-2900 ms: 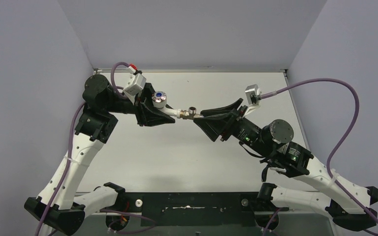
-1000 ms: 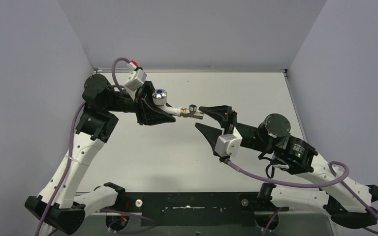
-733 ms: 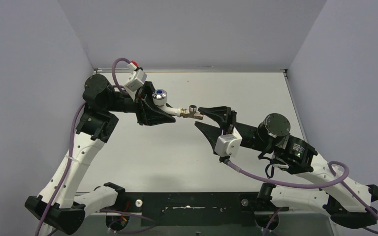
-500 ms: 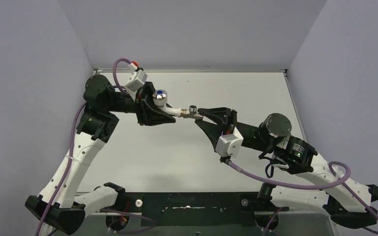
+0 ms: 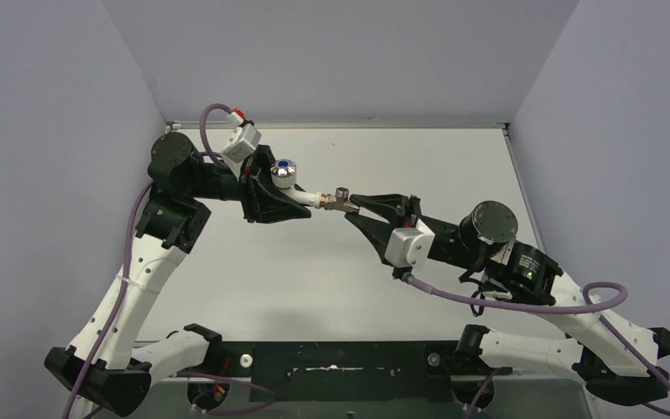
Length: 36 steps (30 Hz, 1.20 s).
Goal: Install the water faucets
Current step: Screw the water faucet onto the adaptor.
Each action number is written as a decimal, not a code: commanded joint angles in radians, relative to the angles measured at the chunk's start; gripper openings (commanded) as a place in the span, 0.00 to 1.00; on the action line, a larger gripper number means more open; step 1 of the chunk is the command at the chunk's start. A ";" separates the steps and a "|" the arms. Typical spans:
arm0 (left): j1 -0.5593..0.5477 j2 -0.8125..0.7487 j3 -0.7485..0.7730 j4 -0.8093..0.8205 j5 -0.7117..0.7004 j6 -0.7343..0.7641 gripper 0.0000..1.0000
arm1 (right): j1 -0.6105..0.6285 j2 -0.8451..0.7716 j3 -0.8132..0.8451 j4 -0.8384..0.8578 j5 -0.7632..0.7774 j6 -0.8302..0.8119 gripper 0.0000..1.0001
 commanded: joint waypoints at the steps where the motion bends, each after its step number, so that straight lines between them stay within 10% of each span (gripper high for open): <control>1: 0.000 -0.026 0.010 0.080 0.004 0.016 0.00 | 0.000 0.017 0.043 0.069 0.051 0.229 0.03; 30: 0.008 -0.047 0.018 0.141 0.003 0.099 0.00 | -0.028 0.020 -0.036 0.179 0.198 1.389 0.00; 36: 0.011 -0.058 0.027 0.104 -0.023 0.133 0.00 | -0.041 -0.007 -0.044 0.169 0.247 1.416 0.29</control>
